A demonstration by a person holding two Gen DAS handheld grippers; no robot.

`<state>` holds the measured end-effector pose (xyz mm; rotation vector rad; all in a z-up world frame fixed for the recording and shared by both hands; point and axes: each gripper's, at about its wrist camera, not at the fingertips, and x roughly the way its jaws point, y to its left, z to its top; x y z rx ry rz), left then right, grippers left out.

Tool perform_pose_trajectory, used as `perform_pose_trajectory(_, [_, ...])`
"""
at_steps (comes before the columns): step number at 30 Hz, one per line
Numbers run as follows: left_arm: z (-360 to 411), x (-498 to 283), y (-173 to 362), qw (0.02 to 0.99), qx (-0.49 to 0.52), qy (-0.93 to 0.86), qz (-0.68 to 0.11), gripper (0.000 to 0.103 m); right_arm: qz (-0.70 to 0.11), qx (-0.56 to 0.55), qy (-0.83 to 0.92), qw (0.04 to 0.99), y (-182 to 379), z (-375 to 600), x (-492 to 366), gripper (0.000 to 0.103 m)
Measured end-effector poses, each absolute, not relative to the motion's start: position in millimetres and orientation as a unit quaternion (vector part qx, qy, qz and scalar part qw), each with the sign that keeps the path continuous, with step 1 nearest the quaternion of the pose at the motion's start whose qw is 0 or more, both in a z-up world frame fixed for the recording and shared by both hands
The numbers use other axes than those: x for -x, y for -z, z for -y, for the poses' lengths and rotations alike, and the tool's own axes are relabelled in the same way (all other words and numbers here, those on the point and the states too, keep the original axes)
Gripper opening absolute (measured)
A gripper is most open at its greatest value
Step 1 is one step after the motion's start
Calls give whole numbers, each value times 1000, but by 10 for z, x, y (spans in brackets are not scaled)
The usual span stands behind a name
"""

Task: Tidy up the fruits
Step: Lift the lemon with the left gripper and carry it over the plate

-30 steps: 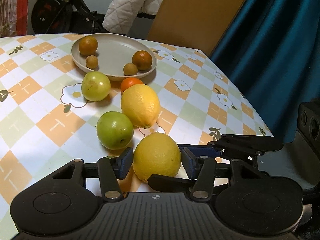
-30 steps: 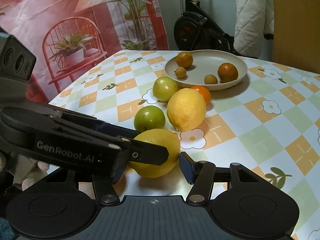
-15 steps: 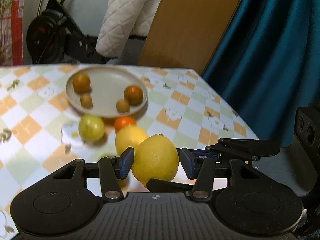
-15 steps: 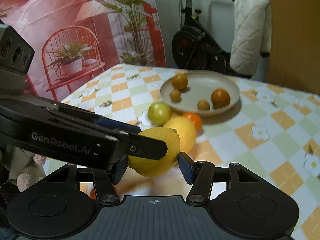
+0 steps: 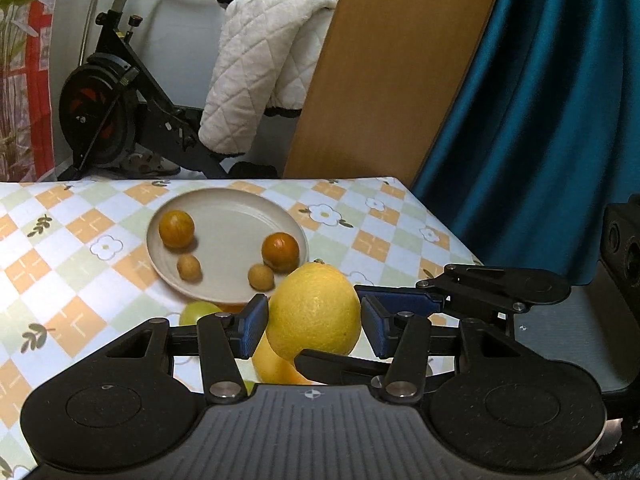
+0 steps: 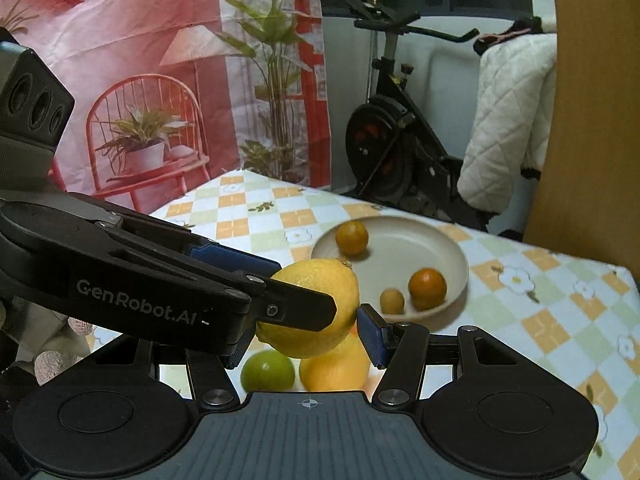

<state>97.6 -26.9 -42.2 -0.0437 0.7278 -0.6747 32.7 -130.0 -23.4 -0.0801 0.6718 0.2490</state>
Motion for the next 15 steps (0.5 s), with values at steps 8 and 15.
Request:
perform_pose_trajectory(8, [272, -1219, 462, 880, 21, 318, -354, 54, -332, 44, -128, 933, 251, 1312, -589, 52])
perform_pose_trajectory(15, [338, -1557, 551, 876, 20, 312, -368, 54, -346, 39, -131, 928, 354, 1410, -928, 52])
